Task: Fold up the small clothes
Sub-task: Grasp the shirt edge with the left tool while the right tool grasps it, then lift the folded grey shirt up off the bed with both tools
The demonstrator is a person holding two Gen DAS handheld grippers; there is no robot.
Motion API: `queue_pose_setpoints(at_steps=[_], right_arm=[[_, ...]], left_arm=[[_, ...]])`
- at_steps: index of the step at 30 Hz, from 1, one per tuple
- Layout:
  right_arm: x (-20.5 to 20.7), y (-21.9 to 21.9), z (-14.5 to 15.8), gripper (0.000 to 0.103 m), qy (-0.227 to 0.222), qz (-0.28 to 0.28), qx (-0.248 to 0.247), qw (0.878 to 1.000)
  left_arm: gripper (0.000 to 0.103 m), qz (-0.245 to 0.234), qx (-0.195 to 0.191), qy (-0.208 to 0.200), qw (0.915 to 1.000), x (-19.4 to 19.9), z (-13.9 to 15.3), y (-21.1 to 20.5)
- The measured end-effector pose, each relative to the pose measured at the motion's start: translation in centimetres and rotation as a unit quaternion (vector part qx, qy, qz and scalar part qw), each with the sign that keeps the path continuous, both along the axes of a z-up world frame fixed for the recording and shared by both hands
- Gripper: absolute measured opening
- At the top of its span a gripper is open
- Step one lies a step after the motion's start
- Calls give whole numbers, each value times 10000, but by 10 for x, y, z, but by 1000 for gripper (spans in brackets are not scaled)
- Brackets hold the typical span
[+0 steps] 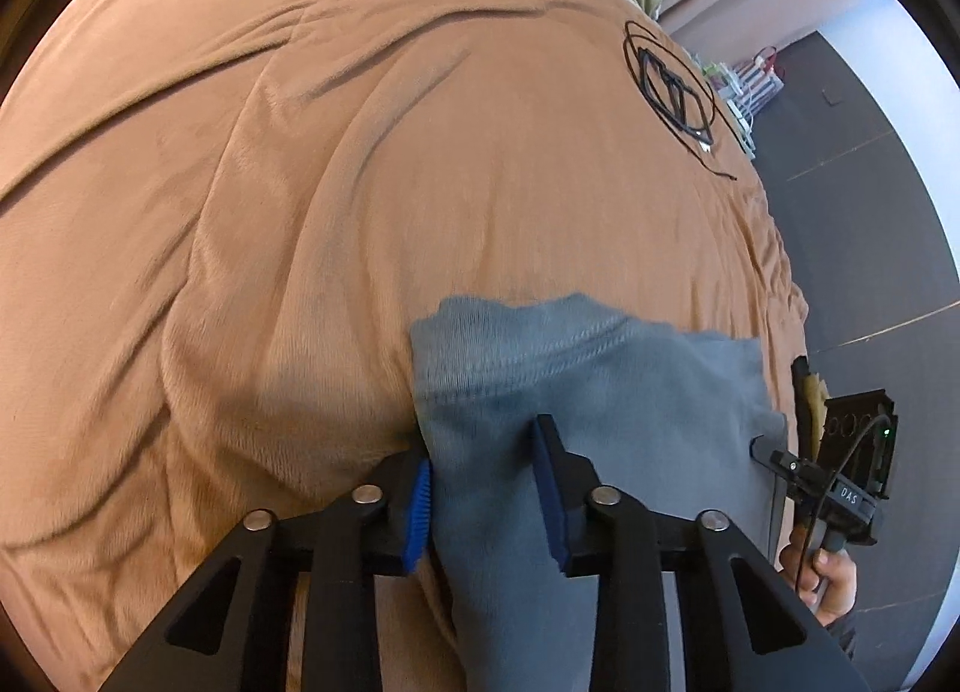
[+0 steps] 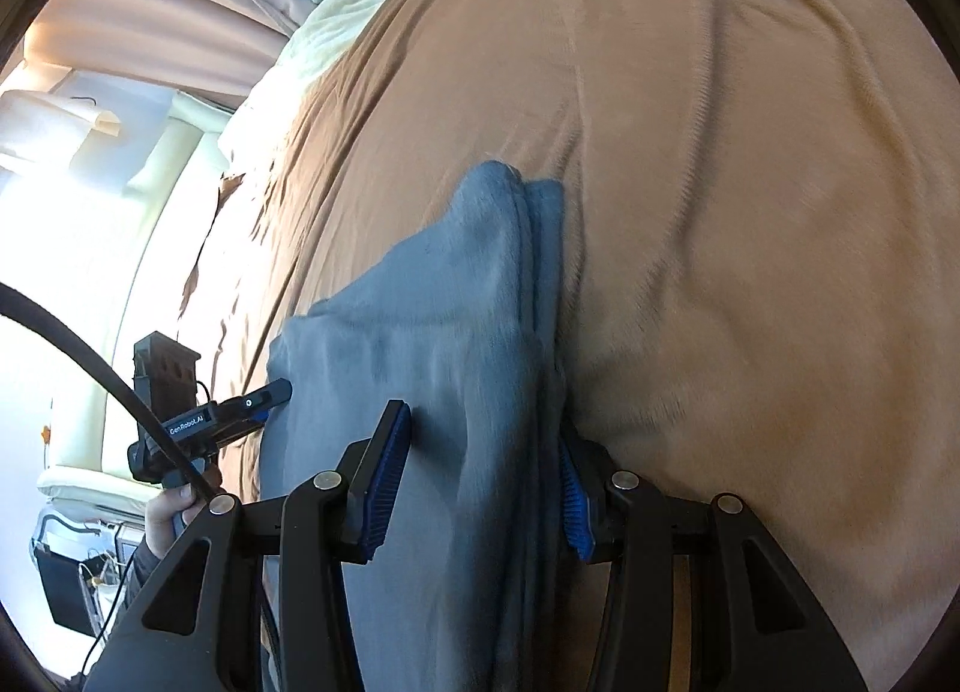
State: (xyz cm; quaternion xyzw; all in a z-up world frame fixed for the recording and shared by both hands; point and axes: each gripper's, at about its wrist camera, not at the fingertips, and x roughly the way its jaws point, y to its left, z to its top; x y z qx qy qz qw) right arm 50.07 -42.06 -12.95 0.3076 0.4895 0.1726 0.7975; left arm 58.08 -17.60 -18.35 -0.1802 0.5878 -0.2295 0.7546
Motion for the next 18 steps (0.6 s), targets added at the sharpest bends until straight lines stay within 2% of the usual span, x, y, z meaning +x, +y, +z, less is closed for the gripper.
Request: queue_pose_setpoints(at_steps=[3,5,7,18], right_arm=[[3,9,3,29,26,-14,-221,9998],[2,16,9,20,4,10,-360,9994],[0,27,20,13,-89,40,-473,9988],[-39,56,74,10,-648,119,-731,9951]], left_arm=[[23,-99,130,-89,9998,2,2,-4],[11,-155,136,-128,9997,1,5,-4],[9,-169,82,-214,9996,-2,14,-3],[7,-272,-122,-693,9972,-22,74,-6]])
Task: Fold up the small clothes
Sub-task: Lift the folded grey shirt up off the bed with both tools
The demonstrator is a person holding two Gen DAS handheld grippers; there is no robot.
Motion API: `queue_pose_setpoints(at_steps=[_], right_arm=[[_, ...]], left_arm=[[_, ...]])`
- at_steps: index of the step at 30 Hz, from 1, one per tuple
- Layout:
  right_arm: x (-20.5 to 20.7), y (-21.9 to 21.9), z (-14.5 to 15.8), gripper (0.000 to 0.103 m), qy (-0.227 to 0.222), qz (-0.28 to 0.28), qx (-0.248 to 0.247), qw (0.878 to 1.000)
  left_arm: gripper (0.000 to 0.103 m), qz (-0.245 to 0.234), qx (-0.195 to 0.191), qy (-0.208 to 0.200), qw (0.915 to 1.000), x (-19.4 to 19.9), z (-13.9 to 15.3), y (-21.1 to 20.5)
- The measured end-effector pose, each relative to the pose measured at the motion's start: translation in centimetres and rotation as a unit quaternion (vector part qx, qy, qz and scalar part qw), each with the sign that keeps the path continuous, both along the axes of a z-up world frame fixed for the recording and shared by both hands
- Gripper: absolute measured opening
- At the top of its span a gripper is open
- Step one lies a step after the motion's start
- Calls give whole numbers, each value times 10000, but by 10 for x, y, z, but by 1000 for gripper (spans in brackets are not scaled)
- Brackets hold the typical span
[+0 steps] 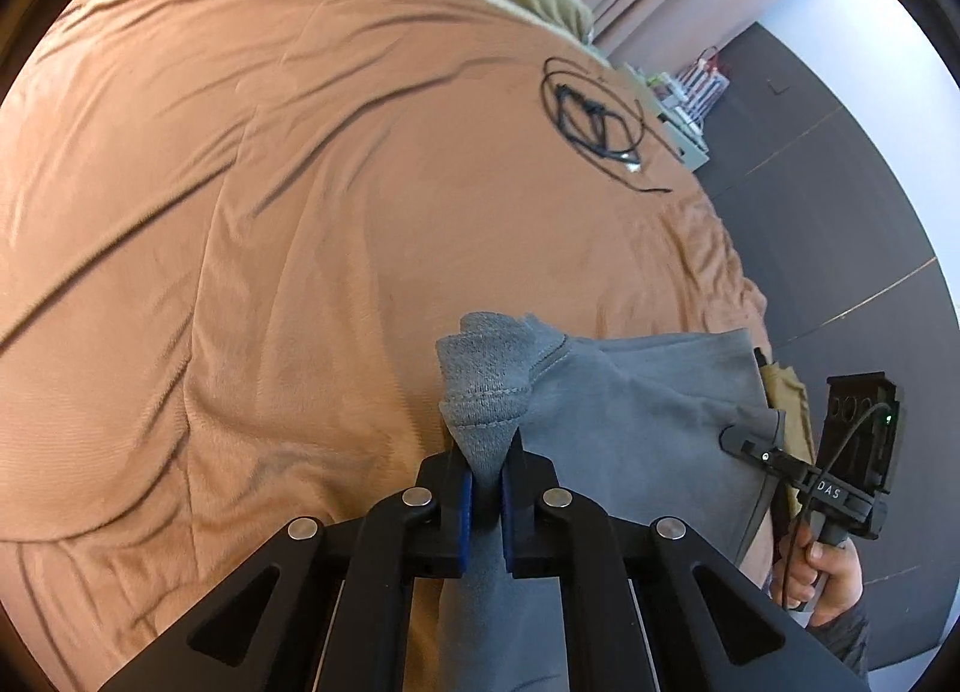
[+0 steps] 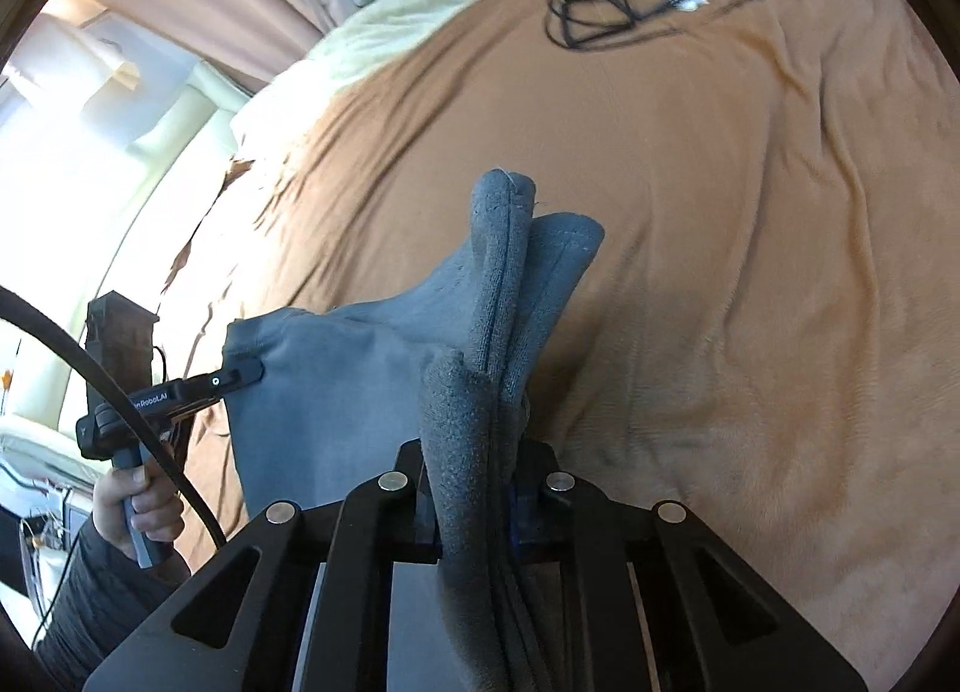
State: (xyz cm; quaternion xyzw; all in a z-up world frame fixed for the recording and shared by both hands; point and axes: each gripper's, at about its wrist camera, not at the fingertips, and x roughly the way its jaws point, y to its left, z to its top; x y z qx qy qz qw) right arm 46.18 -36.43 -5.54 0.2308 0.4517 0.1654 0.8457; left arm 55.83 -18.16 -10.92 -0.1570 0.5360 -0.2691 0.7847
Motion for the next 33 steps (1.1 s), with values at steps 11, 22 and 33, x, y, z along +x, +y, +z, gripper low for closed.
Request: queue_pose_setpoints(at_steps=[11,22,33], right_arm=[[-59,-1,32,10,-455,-36,-69,9989],[-106,8,81,10,-848,-42,-419,9955],[-174,10,127,10,-1488,72,-288,9884]], left_arm=[[7,31,-112,-358,9993,-31,49,6],[6,88,-207,-800,9965,-69,104,13],[6,271,-340,-1395,9893,-132,170,35]])
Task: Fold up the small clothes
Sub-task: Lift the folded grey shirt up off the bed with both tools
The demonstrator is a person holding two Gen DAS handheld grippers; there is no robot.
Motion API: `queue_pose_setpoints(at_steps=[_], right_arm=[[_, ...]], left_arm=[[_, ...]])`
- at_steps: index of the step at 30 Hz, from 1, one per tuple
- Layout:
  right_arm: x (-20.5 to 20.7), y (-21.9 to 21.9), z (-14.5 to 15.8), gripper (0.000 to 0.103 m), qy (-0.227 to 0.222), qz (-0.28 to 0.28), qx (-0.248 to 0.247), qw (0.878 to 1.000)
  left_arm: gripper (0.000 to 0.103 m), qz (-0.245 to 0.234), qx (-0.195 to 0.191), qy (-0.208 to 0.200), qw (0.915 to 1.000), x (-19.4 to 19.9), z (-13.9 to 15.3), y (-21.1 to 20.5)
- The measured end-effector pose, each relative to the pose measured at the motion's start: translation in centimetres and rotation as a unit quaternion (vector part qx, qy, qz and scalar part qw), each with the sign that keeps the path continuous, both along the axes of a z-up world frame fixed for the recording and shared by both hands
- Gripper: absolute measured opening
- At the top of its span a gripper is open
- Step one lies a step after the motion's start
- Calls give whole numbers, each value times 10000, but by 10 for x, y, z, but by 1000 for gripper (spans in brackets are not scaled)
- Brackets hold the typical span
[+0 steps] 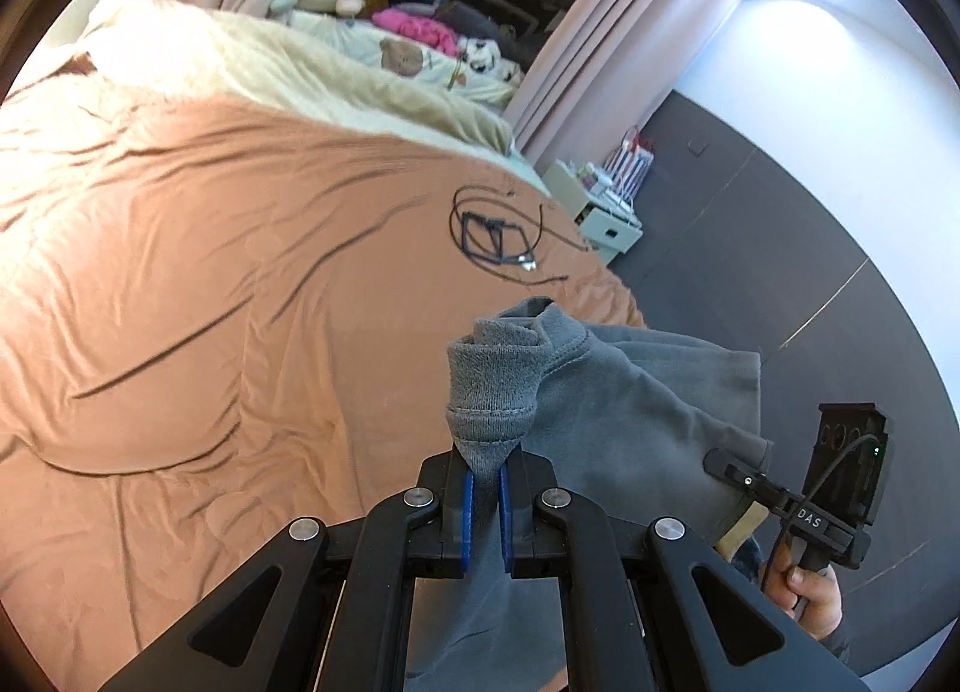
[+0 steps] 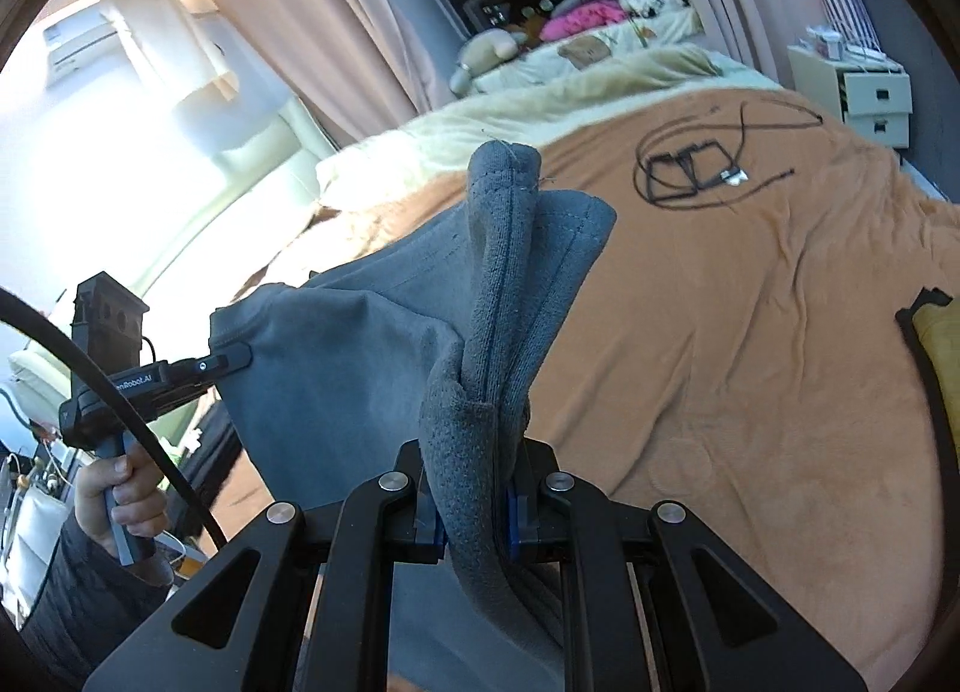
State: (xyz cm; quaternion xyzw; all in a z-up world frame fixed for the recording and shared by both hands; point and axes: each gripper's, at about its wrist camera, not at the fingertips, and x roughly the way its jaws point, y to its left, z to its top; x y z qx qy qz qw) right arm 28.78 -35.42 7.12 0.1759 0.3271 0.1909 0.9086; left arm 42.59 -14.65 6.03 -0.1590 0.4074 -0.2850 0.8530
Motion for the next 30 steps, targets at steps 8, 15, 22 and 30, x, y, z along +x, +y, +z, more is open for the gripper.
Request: queue_pose_setpoints(at_steps=[8,15,22,30], right_arm=[[-45,18,33,10,-482,256,-145,9984],[-60,40,50,10,-748,502,-187,9958],[-53,68,55,10,-926,817,-184,9922],[-5,108,50,10,-1034,1275,-183,9863]], left_arm=[[6,190,-143,-438,9988,-40,47,27],[6,399,-204,-737,9963,-66,80,60],[6,674,-223,-993,9925,-91,107,105],[5,1135,-195,-1172,9864,-109,126,175]])
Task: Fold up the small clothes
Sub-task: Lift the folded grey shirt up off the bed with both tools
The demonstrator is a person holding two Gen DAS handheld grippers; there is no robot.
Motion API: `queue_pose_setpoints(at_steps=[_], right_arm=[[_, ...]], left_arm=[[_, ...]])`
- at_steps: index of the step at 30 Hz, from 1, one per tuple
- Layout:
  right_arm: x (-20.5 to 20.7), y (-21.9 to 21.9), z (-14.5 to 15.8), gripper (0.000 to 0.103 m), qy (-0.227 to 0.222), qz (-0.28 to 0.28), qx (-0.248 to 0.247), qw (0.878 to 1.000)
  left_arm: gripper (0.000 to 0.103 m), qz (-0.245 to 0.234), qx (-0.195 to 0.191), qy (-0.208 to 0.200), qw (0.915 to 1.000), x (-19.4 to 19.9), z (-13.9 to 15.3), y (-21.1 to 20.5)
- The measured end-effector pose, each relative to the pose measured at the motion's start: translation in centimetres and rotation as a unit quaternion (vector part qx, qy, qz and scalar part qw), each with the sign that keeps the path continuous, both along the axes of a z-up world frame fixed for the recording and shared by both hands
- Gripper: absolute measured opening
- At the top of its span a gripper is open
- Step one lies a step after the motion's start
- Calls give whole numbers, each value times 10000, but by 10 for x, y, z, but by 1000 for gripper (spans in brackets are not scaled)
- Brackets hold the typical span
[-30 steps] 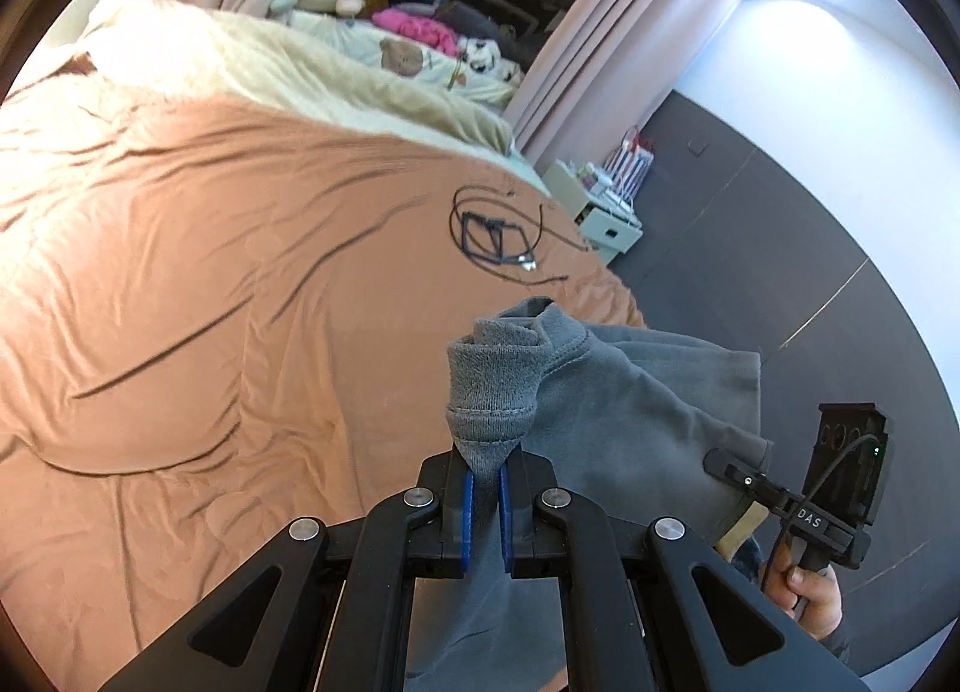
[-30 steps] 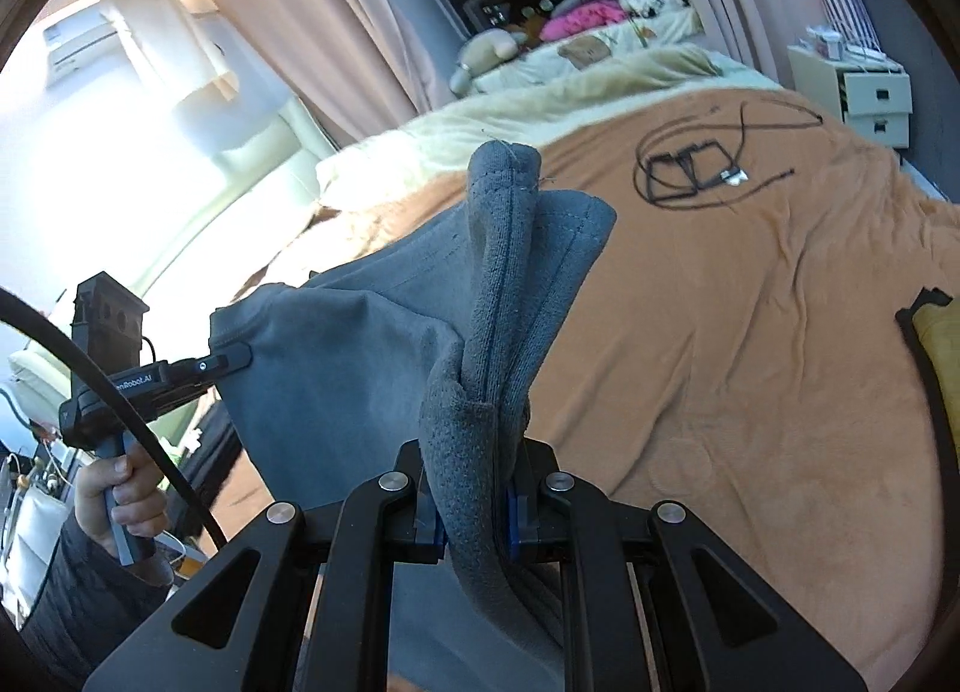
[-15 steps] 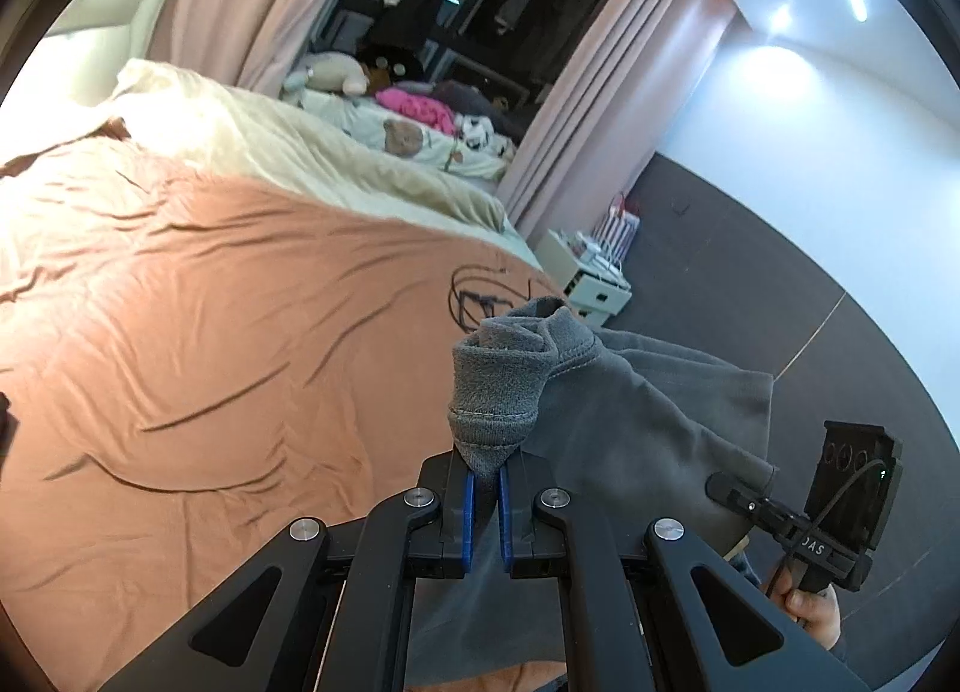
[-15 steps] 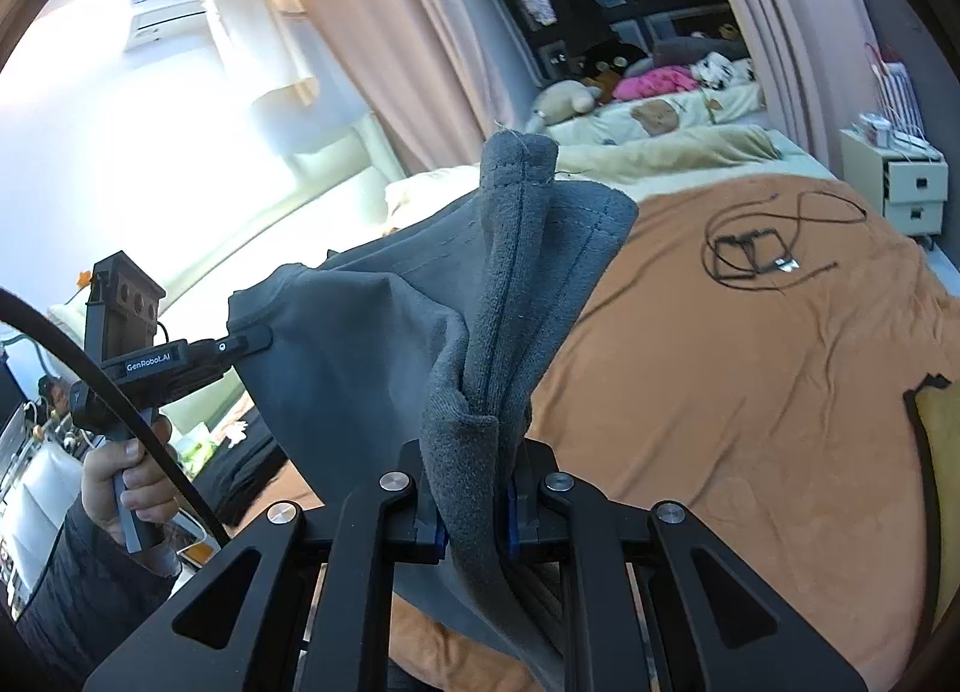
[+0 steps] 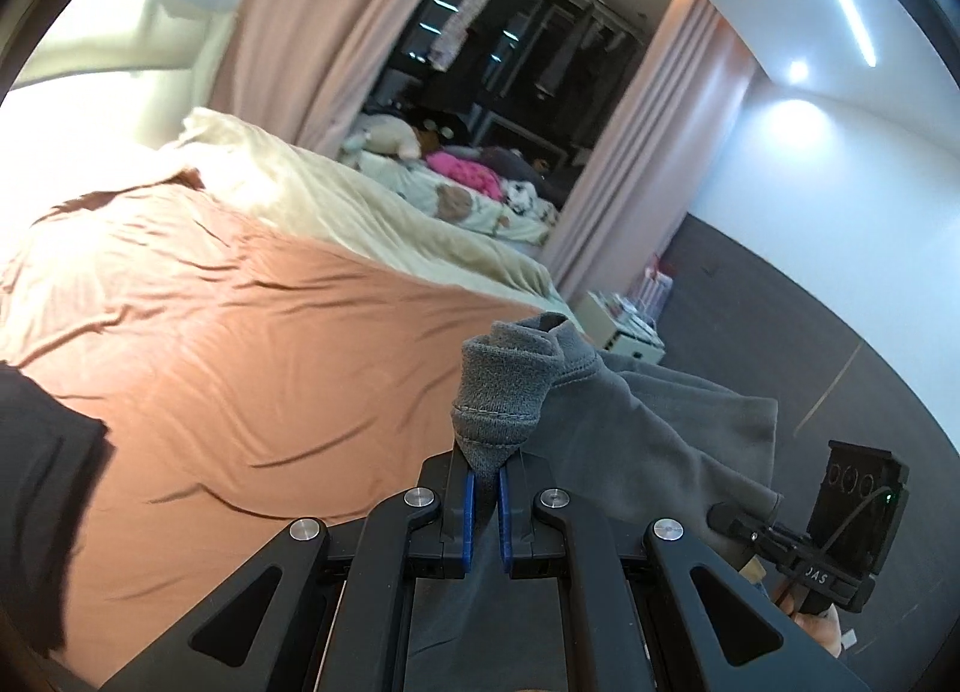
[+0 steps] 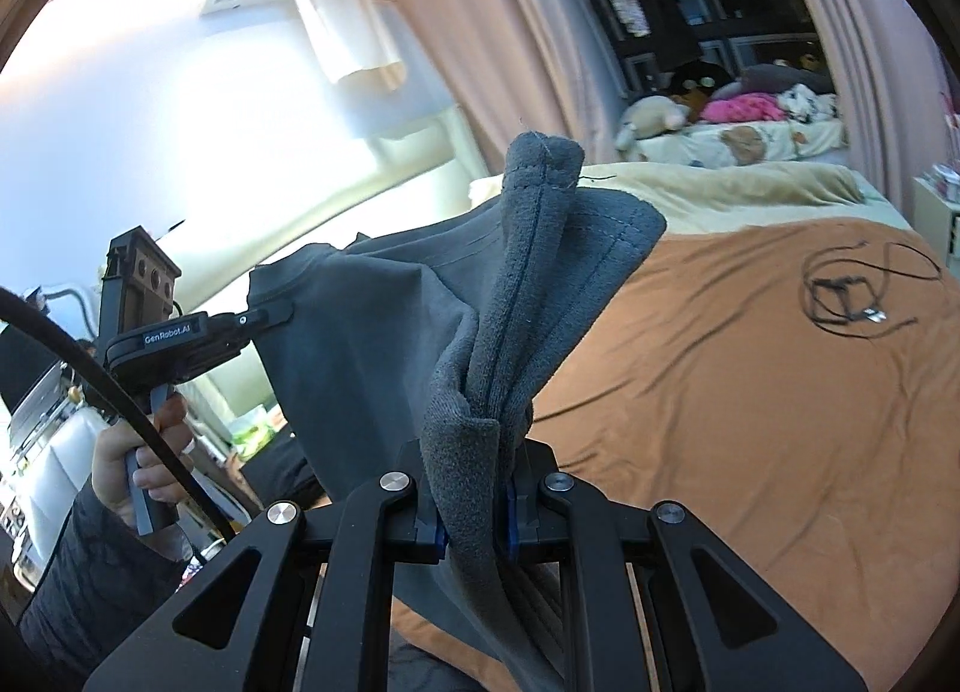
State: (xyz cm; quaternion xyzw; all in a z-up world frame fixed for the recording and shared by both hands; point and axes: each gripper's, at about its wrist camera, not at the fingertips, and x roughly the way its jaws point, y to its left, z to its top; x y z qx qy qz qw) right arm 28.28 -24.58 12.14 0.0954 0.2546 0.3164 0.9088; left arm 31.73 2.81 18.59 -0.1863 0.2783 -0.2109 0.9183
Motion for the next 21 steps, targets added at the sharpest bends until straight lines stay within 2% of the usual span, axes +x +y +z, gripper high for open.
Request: queue_pose_setpoints(at_steps=[10,21], right_arm=[[57,56,-3,10,-23,642,-2,9979],[106,131,-11,10,-49,1414,-85,9899]], left_arm=[[5,622,-30,-93,9980,-17,10,94],[5,1186,-48,-188,9928,-33,15,205]])
